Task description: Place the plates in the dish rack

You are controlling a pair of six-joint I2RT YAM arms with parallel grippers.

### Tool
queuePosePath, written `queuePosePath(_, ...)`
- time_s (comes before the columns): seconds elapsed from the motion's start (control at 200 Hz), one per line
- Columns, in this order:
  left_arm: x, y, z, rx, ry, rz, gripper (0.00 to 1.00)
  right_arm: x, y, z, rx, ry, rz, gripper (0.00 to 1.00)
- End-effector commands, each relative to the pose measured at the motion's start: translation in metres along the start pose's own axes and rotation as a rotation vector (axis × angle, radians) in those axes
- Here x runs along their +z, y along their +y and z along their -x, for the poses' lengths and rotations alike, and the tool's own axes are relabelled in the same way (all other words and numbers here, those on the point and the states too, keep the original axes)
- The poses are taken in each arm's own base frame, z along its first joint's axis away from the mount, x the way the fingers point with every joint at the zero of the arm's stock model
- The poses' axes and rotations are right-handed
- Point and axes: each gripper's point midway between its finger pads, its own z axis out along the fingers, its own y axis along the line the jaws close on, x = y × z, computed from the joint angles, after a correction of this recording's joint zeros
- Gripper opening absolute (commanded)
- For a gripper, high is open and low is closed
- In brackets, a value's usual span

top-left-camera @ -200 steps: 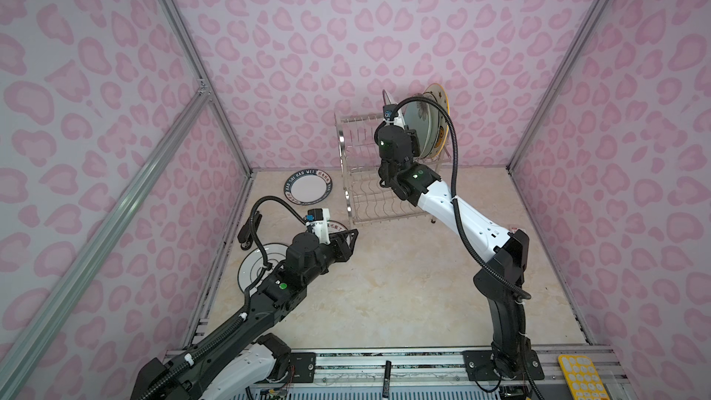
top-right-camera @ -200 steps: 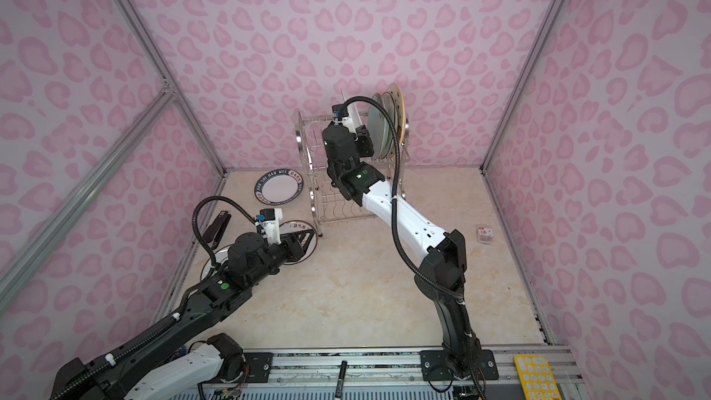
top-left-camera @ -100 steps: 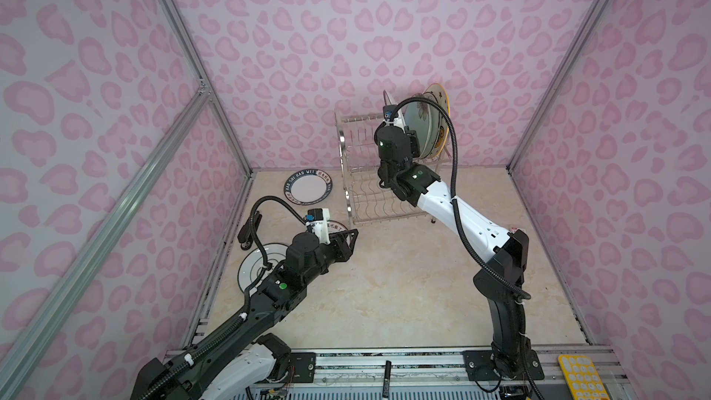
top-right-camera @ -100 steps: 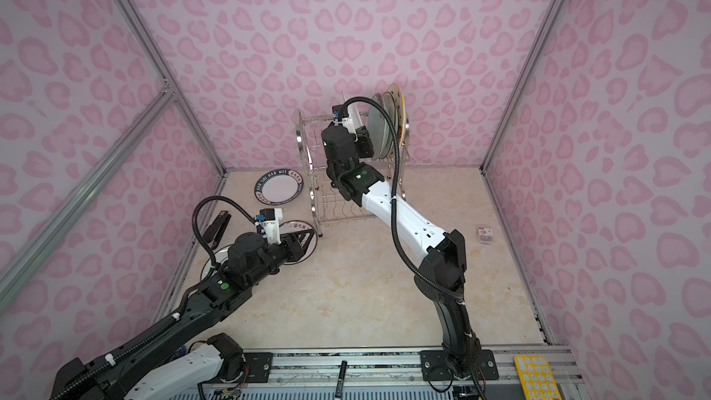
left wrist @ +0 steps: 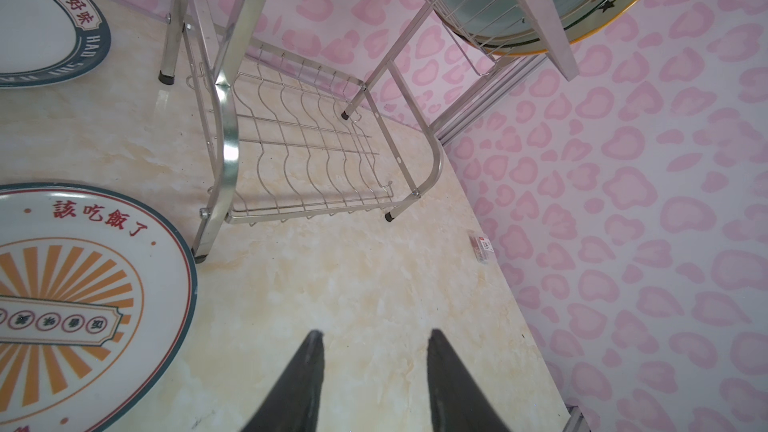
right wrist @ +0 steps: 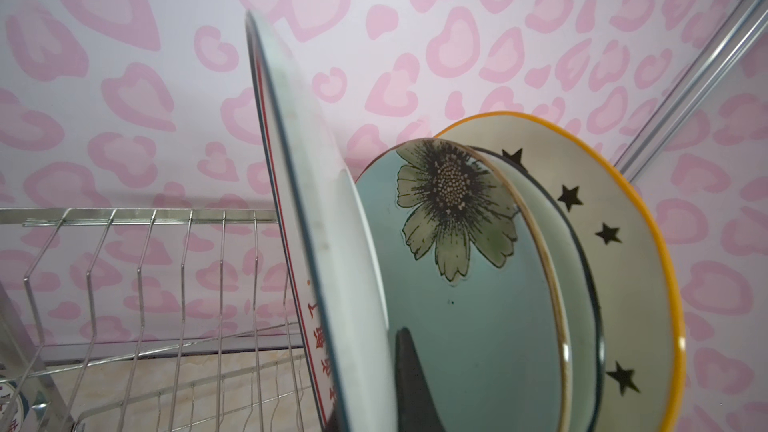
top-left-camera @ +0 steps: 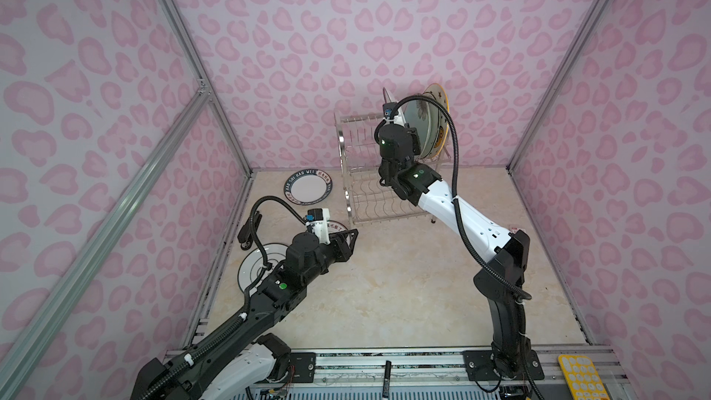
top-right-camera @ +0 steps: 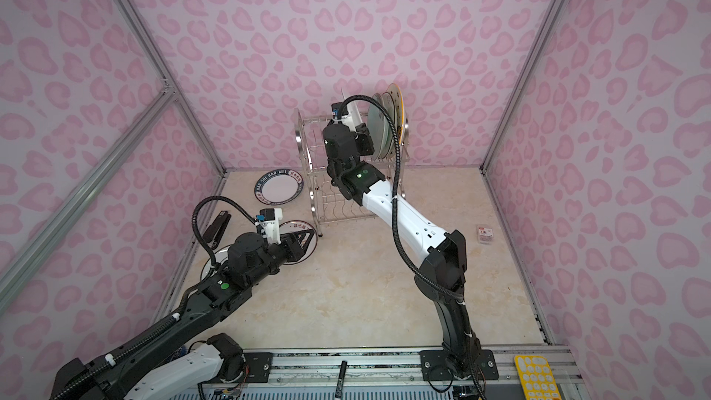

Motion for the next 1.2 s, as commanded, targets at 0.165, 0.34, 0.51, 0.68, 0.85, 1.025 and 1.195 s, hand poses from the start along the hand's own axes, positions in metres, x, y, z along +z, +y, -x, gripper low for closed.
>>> queuePosePath(0.165,-0.001,-0.003,0.005,0.010,-0.017,-0.007,0.43,-0.002,-0.007,0.013,0.043,-0.032,-0.017,0.00)
queuePosePath(0.34,-0.001,-0.002,0.005,0.010,-0.018,-0.006,0.43,-0.001,-0.003,0.006,0.038,-0.018,-0.013,0.00)
queuePosePath(0.51,-0.002,-0.002,0.004,0.010,-0.019,-0.004,0.43,0.000,-0.001,-0.001,0.025,-0.006,-0.019,0.00)
queuePosePath(0.68,-0.002,-0.001,0.004,0.010,-0.019,-0.003,0.43,0.001,0.000,-0.008,0.016,0.005,-0.022,0.00)
queuePosePath(0.85,-0.003,0.000,0.003,0.009,-0.018,-0.002,0.43,0.002,-0.001,-0.013,0.018,0.016,-0.018,0.00)
queuePosePath(1.025,-0.002,-0.001,0.003,0.007,-0.019,-0.003,0.43,0.003,-0.001,-0.017,0.026,0.025,-0.007,0.00)
queuePosePath(1.195,-0.002,-0.001,0.003,0.008,-0.017,-0.003,0.44,0.006,-0.001,-0.020,0.041,0.040,0.016,0.00)
